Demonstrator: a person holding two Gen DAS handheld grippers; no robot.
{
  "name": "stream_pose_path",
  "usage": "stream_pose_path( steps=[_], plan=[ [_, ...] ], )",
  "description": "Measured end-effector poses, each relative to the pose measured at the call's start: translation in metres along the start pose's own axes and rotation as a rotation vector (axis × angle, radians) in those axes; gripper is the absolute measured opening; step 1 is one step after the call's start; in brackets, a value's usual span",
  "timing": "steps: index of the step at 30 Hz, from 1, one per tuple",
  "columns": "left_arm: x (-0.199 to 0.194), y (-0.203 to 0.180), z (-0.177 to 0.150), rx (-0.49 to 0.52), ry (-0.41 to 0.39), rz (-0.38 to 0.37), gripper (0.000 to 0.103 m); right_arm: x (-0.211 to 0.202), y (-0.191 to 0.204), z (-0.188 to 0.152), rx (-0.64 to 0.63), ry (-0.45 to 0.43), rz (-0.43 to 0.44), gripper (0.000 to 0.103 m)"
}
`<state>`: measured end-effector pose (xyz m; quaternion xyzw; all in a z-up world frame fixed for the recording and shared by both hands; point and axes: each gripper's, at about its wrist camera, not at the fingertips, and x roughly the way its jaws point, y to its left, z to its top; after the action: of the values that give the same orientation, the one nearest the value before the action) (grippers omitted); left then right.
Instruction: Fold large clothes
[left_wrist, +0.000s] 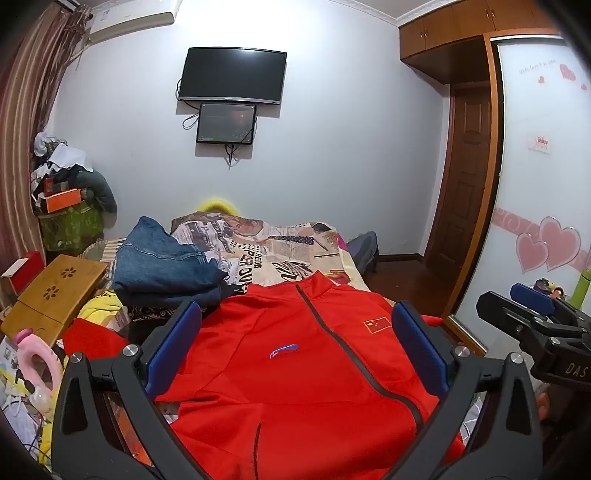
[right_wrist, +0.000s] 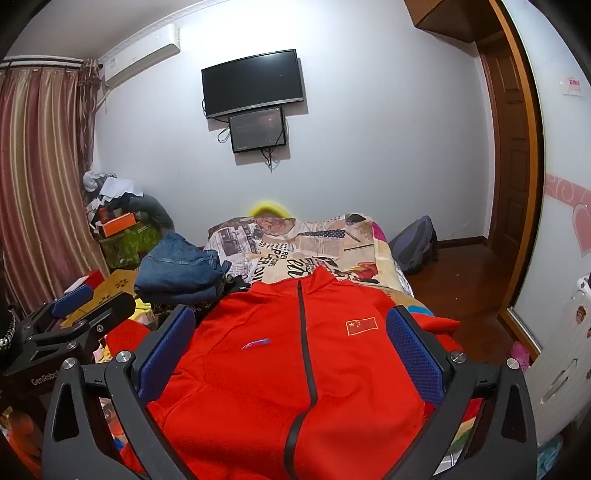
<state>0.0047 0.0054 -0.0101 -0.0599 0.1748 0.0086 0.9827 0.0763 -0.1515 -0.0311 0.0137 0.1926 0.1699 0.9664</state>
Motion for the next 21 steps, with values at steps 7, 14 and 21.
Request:
stream_pose_path(
  steps=[7, 14, 21],
  plan=[
    [-0.0007, -0.001, 0.0008, 0.0, 0.001, 0.0, 0.103, 0.0003, 0.0004, 0.0001, 0.001, 0.0, 0.0, 0.103],
    [0.0004, 0.0004, 0.0007, -0.002, 0.007, -0.002, 0.103, 0.0005, 0.0005, 0.0008, 0.001, 0.002, 0.0, 0.103],
    [0.0004, 0.0002, 0.0015, -0.002, 0.008, -0.002, 0.103, 0.0006, 0.0006, 0.001, 0.002, 0.003, 0.001, 0.103]
  ],
)
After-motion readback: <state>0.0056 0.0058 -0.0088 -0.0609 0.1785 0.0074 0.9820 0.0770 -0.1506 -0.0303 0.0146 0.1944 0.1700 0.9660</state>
